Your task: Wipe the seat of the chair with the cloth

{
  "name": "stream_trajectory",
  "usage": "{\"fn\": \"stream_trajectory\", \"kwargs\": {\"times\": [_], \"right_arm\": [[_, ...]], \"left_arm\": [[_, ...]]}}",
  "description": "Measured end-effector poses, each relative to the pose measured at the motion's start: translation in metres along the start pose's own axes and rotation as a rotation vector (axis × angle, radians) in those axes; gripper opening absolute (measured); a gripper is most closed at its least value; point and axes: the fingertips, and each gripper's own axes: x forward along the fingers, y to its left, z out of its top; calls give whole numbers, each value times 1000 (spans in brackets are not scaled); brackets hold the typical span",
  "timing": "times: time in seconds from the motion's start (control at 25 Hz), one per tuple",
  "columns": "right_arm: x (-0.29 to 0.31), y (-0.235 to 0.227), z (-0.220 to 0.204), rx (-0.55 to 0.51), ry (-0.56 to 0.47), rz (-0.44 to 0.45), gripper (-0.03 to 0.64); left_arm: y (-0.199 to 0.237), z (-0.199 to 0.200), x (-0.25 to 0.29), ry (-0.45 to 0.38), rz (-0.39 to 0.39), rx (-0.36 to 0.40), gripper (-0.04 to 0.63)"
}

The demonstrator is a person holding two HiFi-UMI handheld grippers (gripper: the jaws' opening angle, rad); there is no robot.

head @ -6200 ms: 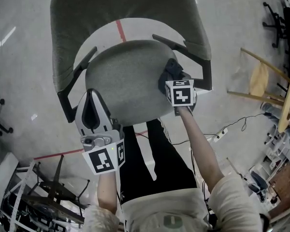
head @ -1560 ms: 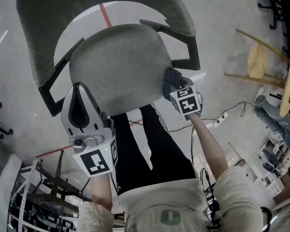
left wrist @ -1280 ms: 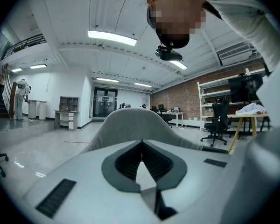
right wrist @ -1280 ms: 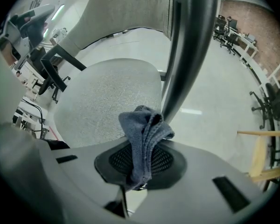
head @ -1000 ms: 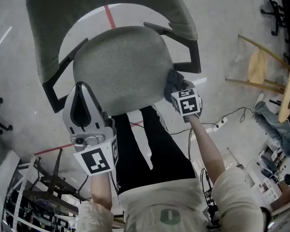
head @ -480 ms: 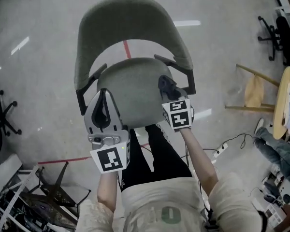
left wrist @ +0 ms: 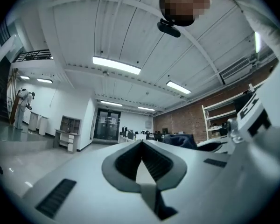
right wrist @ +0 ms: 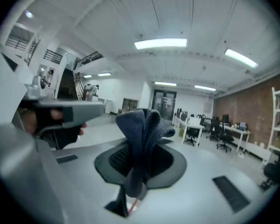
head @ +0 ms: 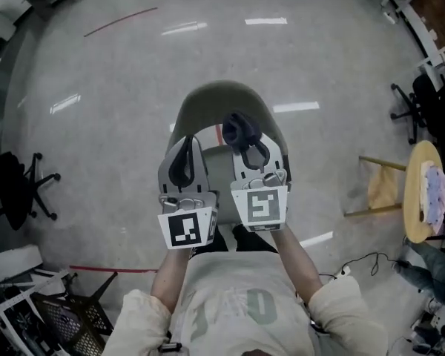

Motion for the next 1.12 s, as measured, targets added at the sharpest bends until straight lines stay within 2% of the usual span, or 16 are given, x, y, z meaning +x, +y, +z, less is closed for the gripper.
{"fn": "stream_trajectory", "kwargs": {"times": [0.08,0.16,0.28,0.44,0.6,0.8,1.0,1.12], "right_arm": [[-25,2,45,-17,-92,11,57],[-44,4,72,52,-159,30,57],[-61,5,95,135,-199,51,57],[-66,9,116,135,-232,75,57],[-64,22,126,116,-261,107,57],[-61,46,131,102,-262,160,57],[-59,60,122,59,-186,174,57],[-59,75,137,69,-241,189,57]], "left_arm": [[-8,33,-1,-30,-15,-23,15],[-14,65,-6,-78,-37,-25,15],[-14,90,-15,-127,-57,15,15],[-7,107,-22,-153,-49,33,15],[8,116,-33,-177,-6,43,15],[32,113,-48,-168,50,27,15],[46,110,-57,-173,77,0,15],[55,107,-64,-170,82,-16,15]]}}
